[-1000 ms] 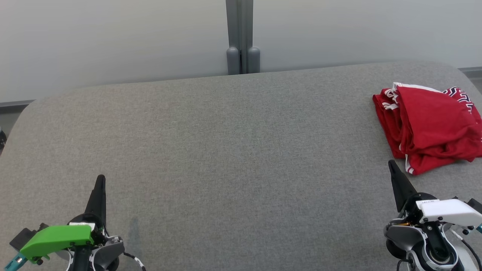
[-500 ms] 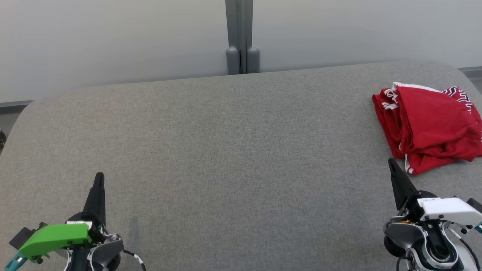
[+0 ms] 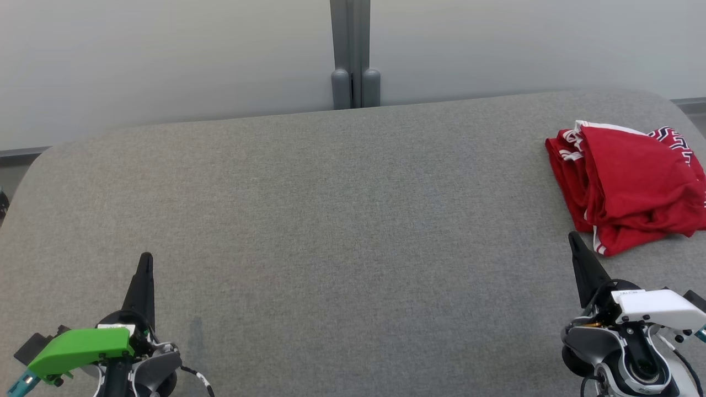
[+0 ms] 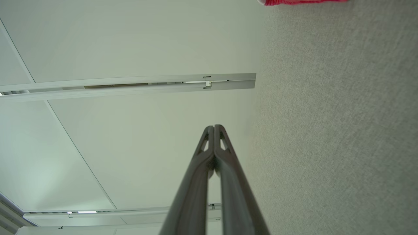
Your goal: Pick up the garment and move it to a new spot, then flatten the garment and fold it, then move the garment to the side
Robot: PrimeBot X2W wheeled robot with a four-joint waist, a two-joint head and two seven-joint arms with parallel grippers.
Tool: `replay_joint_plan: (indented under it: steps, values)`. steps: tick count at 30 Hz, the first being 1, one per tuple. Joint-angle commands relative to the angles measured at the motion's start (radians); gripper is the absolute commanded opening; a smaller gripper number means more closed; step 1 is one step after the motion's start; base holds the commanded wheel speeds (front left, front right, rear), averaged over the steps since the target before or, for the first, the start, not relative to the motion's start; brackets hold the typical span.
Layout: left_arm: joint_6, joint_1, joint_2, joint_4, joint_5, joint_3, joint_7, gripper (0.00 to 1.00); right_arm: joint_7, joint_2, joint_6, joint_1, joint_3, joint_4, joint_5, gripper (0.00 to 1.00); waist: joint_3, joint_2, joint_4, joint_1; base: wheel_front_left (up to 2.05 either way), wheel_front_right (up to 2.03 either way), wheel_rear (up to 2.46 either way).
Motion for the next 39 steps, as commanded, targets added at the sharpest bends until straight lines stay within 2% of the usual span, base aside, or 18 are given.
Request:
replay_joint_plan:
  steps: [1,39]
  values:
    - [-0.004,-0.010,0.001,0.001,0.002,0.004,0.002,0.00,0.004,0.002,0.001,-0.006,-0.003,0.002,-0.006,0.00,0.000,0.0000,0.000,0.0000,0.00,0.00,0.00]
    - [-0.004,-0.011,-0.002,0.001,0.005,0.007,0.004,0.00,0.010,0.007,0.001,-0.007,-0.010,0.002,-0.013,0.00,0.000,0.0000,0.000,0.0000,0.00,0.00,0.00]
